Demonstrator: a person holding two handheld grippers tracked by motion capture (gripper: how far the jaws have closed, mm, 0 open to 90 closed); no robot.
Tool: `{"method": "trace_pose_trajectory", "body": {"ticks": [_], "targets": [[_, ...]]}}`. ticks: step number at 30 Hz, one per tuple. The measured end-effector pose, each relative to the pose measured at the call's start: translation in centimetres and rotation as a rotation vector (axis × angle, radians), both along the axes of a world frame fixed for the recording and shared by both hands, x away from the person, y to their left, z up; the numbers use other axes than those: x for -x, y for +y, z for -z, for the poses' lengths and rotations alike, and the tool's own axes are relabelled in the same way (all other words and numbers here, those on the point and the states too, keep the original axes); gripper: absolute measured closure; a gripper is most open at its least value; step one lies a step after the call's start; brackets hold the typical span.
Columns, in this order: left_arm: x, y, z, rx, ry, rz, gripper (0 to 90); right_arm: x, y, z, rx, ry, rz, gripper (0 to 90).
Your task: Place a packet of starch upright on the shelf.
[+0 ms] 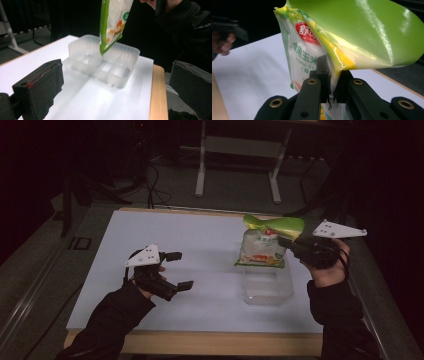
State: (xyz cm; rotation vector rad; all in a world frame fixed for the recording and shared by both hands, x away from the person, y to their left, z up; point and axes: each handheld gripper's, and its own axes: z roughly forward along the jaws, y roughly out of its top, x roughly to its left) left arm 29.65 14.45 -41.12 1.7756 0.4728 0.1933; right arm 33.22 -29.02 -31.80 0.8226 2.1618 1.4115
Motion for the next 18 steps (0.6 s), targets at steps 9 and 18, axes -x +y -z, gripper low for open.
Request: {"method": "trace_pose_trajectory", "body": {"ticks": [9,18], "targets": [[0.7,1.3,3.0,0.000,0.030,-0.047,0.0,-1.5,-1.8,2.3,0.010,0.041,0.085,85.5],[0.8,1.5,4.8,0.017,0.055,-0.063,0.0,-2.3,-1.8,4.5,0.056,0.070,0.117,85.5]]}}
